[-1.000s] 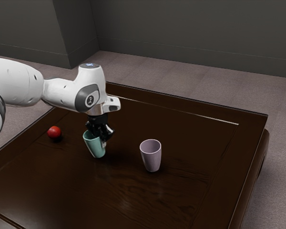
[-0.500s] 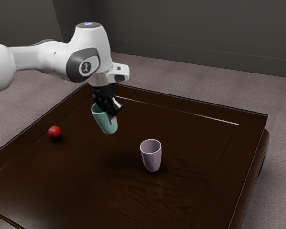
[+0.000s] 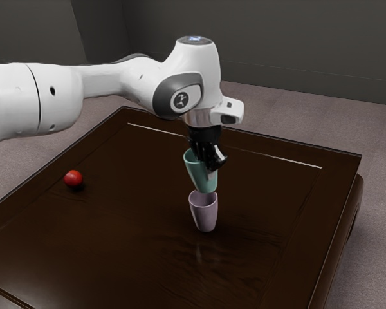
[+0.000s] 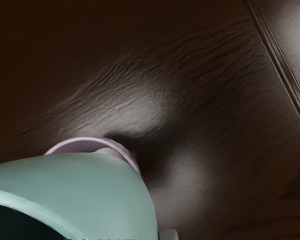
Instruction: Place the left cup onto the right cup
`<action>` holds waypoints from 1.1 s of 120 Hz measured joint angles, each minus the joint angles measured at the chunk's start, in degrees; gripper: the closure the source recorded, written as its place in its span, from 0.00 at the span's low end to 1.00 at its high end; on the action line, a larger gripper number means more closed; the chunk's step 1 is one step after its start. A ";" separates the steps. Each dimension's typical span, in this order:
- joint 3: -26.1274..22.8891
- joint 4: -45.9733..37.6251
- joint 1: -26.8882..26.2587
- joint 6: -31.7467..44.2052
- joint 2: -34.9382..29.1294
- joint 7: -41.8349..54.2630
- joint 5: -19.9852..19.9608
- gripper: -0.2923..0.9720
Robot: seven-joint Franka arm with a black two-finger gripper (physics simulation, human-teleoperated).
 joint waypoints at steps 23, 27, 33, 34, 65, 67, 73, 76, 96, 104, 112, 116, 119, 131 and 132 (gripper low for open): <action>0.35 -0.43 0.10 -0.14 1.75 -0.22 1.11 0.85; 0.42 -0.43 0.11 -0.14 2.11 -0.25 1.37 0.85; 0.47 -0.41 0.12 -0.10 2.71 -0.35 1.66 0.85; 0.47 -0.40 0.12 -0.09 2.84 -0.37 1.70 0.85; 0.51 0.16 0.11 0.63 5.69 -0.87 3.53 0.85; 0.51 0.17 0.11 0.74 5.95 -0.92 3.59 0.85; 0.51 0.18 0.11 1.35 6.63 -1.08 3.60 0.85; 0.51 0.18 0.11 1.70 6.94 -1.15 3.57 0.85; 0.52 0.08 0.11 3.84 7.07 -1.45 2.81 0.59; 0.52 -0.23 0.11 4.23 5.72 -1.54 2.62 0.50; 0.52 -0.91 0.11 4.27 3.20 -1.60 2.52 0.42; 0.50 -1.34 0.11 3.90 1.59 -1.62 2.49 0.40; 0.51 -1.52 0.11 3.45 0.38 -1.61 2.47 0.38; 0.52 -1.66 0.31 0.33 -5.15 -1.58 2.40 0.32; 0.54 -1.57 0.36 0.01 -5.51 -1.58 2.39 0.32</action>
